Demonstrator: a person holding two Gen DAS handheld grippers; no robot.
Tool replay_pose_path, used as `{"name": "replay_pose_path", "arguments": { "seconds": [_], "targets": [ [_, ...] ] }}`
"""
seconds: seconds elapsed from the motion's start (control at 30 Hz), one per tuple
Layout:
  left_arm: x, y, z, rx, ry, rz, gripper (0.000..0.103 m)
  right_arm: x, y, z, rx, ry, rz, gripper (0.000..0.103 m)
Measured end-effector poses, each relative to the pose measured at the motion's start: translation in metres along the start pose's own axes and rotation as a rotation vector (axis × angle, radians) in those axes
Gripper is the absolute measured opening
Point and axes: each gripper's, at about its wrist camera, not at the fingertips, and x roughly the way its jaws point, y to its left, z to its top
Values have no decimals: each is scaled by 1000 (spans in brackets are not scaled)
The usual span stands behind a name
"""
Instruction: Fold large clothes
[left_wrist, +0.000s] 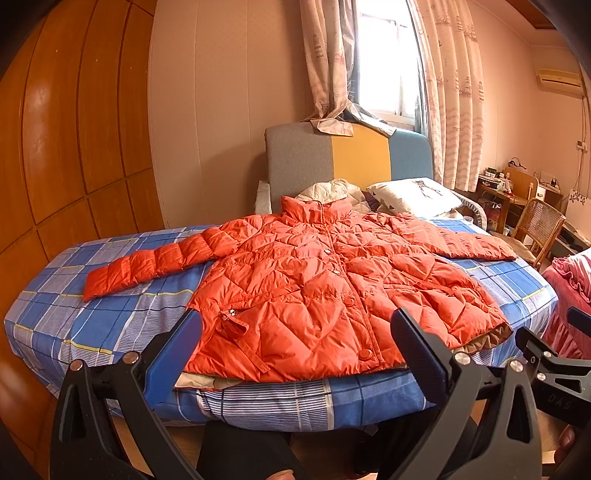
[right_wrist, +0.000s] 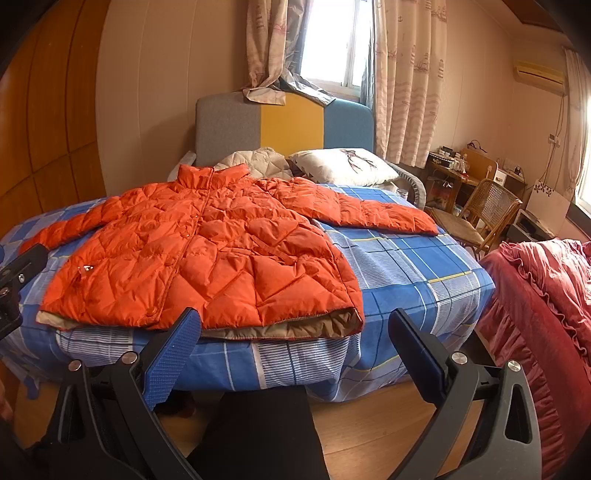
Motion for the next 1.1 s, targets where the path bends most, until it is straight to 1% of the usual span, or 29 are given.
{"name": "replay_pose_path", "arguments": {
  "seconds": [1.1],
  "targets": [
    [2, 4, 0, -4, 5, 0, 101, 2, -2, 0, -1, 5, 1, 100]
  ]
}}
